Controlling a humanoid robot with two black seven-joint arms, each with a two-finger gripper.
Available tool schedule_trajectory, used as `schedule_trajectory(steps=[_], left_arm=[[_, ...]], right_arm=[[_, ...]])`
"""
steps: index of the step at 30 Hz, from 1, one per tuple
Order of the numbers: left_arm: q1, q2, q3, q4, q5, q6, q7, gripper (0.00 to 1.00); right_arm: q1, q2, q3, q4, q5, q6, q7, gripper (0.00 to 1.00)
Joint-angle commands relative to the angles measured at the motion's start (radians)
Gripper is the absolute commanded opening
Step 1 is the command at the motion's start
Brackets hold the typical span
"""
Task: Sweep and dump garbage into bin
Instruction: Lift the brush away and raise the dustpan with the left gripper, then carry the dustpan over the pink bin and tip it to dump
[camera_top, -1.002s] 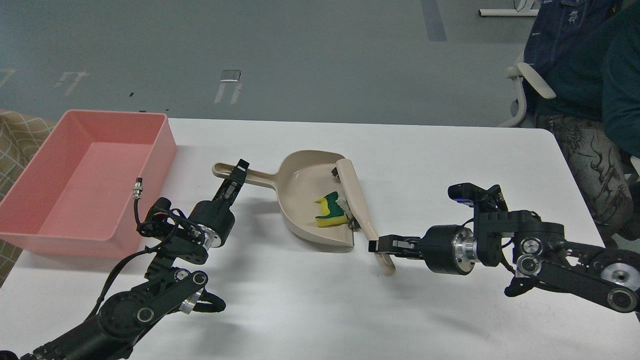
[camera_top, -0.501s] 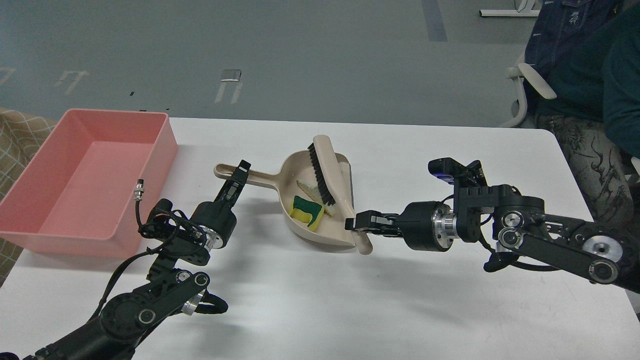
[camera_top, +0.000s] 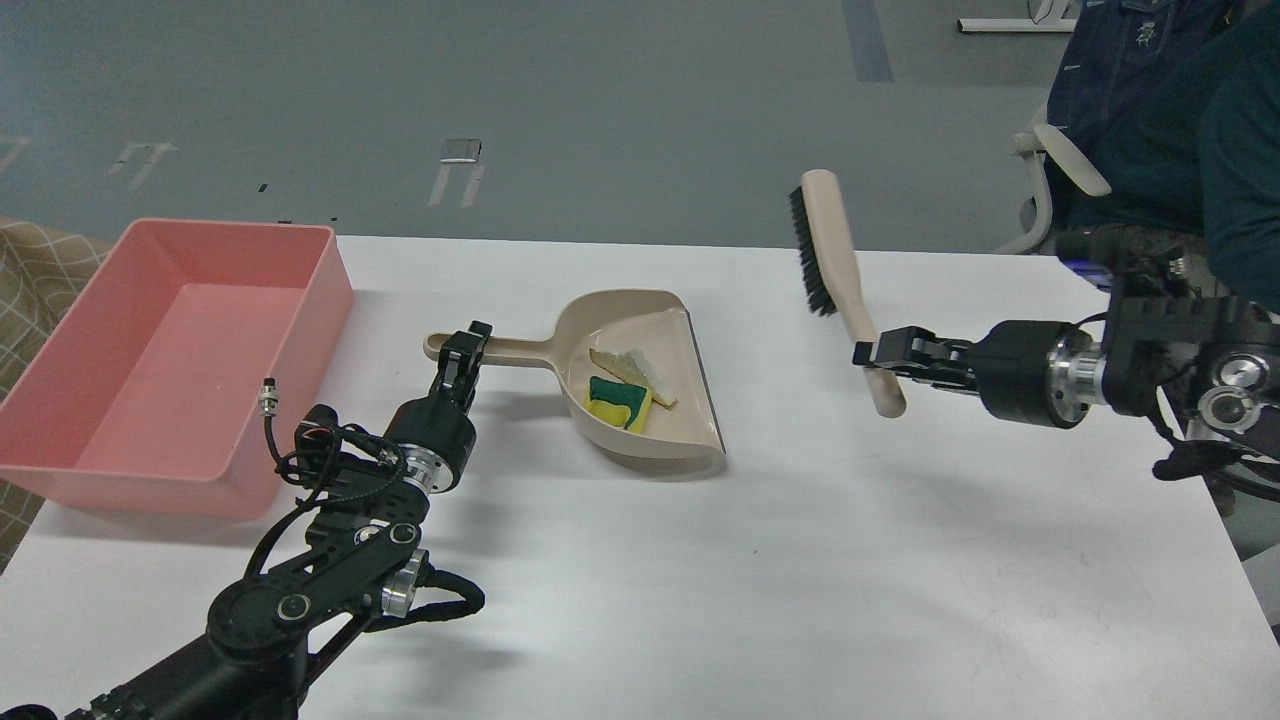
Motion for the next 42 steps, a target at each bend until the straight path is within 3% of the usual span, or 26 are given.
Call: schedule_trajectory(steps=[1,12,16,20,28,32,42], left_arm=[[-0.015,0.009,-0.041,-0.031,-0.025,-0.014,0.008,0.00],[-0.029,0.219,-0.169,-0.203,-0.195,-0.014,0.025,0.00],[0.009,0.340,-0.274,-0.255,-0.245,-0.018,0.036,0.00],[0.136,0.485,-0.440,-0.269,-0.316,-0.090,0.042,0.00],[0.458,0.602,-0.741,-0.234,-0.338,-0.285,0.039,0.00],[0.554,0.645,-0.810,-0.202,-0.332,-0.302,0.026,0.00],[0.577,0.791,-0.818,-0.022,-0.316,-0.340,-0.066,0.00]], right_arm=[[-0.055,-0.062,0.002,0.006,0.011,-0.005,0.015,0.00],[-0.115,-0.057,0.002,0.010,0.010,-0.030,0.021,0.00],[-0.129,-0.056,0.003,0.012,0.010,-0.030,0.021,0.00],[-0.131,-0.054,0.003,0.016,0.010,-0.030,0.021,0.00],[-0.144,-0.053,0.003,0.041,0.008,-0.031,0.021,0.00],[-0.147,-0.053,0.002,0.047,0.007,-0.031,0.021,0.00],[-0.147,-0.042,-0.003,0.047,0.007,-0.031,0.021,0.00]])
